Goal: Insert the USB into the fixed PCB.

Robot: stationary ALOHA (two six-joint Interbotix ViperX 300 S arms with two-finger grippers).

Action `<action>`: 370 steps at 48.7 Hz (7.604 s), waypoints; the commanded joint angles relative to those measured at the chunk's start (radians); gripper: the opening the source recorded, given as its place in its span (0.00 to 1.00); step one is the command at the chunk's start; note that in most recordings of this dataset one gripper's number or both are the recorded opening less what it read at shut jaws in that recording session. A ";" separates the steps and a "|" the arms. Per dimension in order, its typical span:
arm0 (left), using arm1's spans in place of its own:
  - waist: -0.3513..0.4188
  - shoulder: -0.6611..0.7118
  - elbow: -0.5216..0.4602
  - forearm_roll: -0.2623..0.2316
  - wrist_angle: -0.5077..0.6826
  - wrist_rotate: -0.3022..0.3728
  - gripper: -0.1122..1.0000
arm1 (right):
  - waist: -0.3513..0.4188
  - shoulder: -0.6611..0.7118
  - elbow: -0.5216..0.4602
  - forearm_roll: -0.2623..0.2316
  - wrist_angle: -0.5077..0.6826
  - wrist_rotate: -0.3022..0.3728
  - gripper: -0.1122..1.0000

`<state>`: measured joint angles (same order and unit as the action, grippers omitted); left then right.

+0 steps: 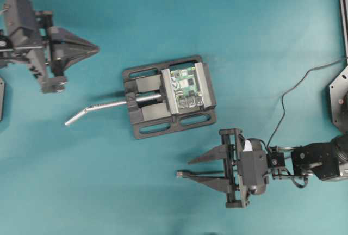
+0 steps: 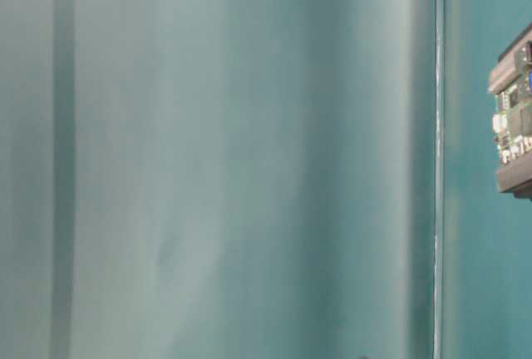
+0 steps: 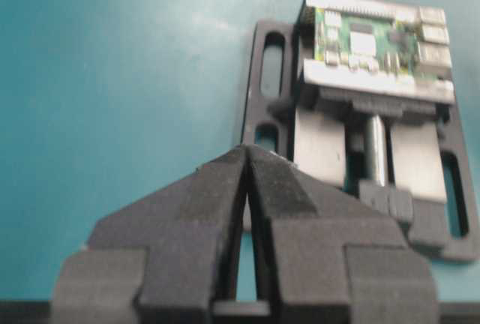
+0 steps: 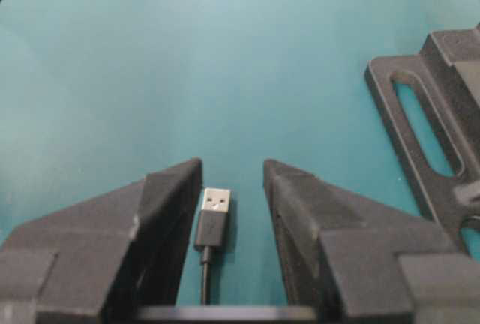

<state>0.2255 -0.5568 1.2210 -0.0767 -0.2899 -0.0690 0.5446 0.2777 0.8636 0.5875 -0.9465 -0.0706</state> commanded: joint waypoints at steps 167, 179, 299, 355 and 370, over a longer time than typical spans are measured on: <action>-0.009 -0.739 0.253 0.011 0.382 -0.005 0.13 | 0.106 0.107 -0.198 0.650 -0.112 -0.313 0.29; -0.009 -0.739 0.252 0.011 0.382 -0.005 0.13 | 0.126 0.127 -0.244 0.744 -0.175 -0.322 0.29; -0.009 -0.739 0.253 0.011 0.382 -0.005 0.13 | 0.123 0.387 -0.744 1.413 -0.788 -0.442 0.29; -0.009 -0.739 0.252 0.011 0.382 -0.005 0.13 | 0.072 0.357 -0.733 1.384 -0.804 -0.448 0.29; -0.009 -0.739 0.252 0.011 0.382 -0.005 0.13 | 0.069 0.356 -0.730 1.367 -0.808 -0.443 0.29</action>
<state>0.2163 -1.3039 1.5002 -0.0690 0.0966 -0.0706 0.6151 0.6857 0.1365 1.9666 -1.7457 -0.5170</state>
